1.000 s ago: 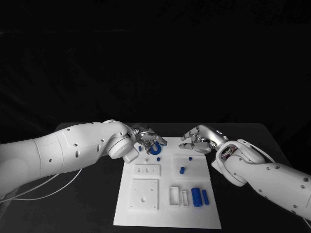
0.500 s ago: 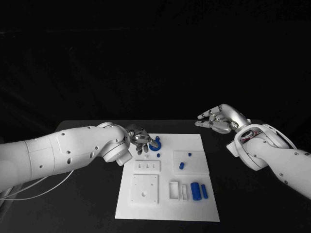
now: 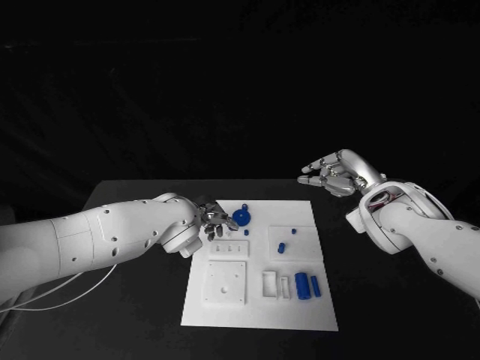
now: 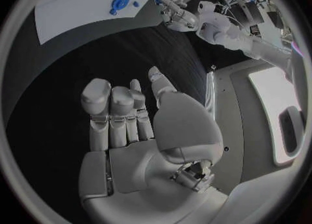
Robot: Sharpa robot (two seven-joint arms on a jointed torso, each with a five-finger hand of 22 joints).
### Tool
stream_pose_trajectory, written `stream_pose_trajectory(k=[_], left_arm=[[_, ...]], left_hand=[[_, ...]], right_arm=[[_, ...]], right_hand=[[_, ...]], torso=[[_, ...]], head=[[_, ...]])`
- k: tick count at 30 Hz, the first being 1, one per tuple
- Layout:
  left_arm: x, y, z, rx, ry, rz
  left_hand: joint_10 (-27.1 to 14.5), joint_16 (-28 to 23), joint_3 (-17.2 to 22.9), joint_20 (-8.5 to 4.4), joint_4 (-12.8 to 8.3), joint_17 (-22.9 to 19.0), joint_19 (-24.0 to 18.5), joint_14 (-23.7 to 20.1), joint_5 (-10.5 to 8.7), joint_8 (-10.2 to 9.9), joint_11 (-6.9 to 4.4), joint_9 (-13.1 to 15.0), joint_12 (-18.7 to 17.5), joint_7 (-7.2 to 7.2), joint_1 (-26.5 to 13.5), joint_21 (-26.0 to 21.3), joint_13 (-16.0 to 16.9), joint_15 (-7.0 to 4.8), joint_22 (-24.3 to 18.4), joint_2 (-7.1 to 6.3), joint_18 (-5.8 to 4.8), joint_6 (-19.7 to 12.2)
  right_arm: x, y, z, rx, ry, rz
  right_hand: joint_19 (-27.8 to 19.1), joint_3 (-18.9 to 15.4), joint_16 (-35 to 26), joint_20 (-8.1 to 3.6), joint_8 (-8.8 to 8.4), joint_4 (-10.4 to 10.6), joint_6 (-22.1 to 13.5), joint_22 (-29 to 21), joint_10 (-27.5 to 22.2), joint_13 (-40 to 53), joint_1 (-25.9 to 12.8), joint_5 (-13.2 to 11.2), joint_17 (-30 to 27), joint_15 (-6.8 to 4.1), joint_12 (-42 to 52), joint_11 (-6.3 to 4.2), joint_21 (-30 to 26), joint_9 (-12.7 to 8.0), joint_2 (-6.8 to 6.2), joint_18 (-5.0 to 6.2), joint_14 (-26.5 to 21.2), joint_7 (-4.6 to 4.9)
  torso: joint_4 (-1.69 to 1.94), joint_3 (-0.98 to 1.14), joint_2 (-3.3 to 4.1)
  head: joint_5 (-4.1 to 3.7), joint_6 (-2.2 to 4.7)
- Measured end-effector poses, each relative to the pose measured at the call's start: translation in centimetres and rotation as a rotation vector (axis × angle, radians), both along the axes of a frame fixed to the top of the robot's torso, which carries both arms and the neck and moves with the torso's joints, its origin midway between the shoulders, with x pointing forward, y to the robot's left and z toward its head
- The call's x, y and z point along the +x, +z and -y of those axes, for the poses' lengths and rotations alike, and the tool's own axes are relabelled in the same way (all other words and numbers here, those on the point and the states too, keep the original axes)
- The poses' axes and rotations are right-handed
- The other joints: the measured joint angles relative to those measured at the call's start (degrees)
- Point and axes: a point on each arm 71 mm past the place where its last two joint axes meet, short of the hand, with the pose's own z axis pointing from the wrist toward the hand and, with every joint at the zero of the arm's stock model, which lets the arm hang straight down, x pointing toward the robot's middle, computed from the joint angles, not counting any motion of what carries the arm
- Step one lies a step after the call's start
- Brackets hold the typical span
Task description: Assemble the parts on the task board
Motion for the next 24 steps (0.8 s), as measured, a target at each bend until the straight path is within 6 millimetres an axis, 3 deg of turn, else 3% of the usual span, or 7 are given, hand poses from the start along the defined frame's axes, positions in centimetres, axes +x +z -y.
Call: stream_pose_trajectory(k=[12, 24], left_arm=[[0.0, -2.0, -0.3, 0.052, 0.055, -0.025], [0.0, -3.2, 0.1, 0.088, 0.055, -0.04]], left_hand=[[0.0, 1.5, 0.0, 0.22, 0.0, 1.4, 1.6, 0.3, -0.95, 0.0, 0.0, 0.2, 1.6, -0.06, -0.6, -4.4, 1.0, -0.07, 6.7, 0.27, 0.01, 0.1], [0.0, 2.4, -0.9, 0.44, 0.2, 2.5, 3.7, 0.4, -2.26, -0.5, 0.0, 0.2, 2.5, -0.1, -0.6, -9.2, 1.7, 0.01, 13.1, 1.38, 0.0, 0.1]], right_arm=[[-0.3, -0.1, -0.6, 0.013, 0.012, -0.011], [-0.3, -0.2, -0.8, 0.016, 0.01, -0.017]], right_hand=[[0.0, -0.3, -0.3, 0.0, 0.0, 0.3, -0.3, 0.0, 0.0, 0.0, 0.0, 0.7, -0.1, 0.0, 0.0, 0.0, -0.3, 0.0, 0.0, -0.01, 0.0, -0.11], [0.0, -0.7, -0.3, 0.0, 0.0, 0.7, -0.3, 0.0, -0.2, -0.1, 0.0, 1.3, -0.2, 0.0, 0.0, 0.21, -0.3, 0.0, 0.0, -0.01, 0.0, -0.11]], torso=[[0.12, 0.28, -0.65], [0.07, 0.22, -0.6]], head=[[0.38, -1.18], [0.54, -1.65]])
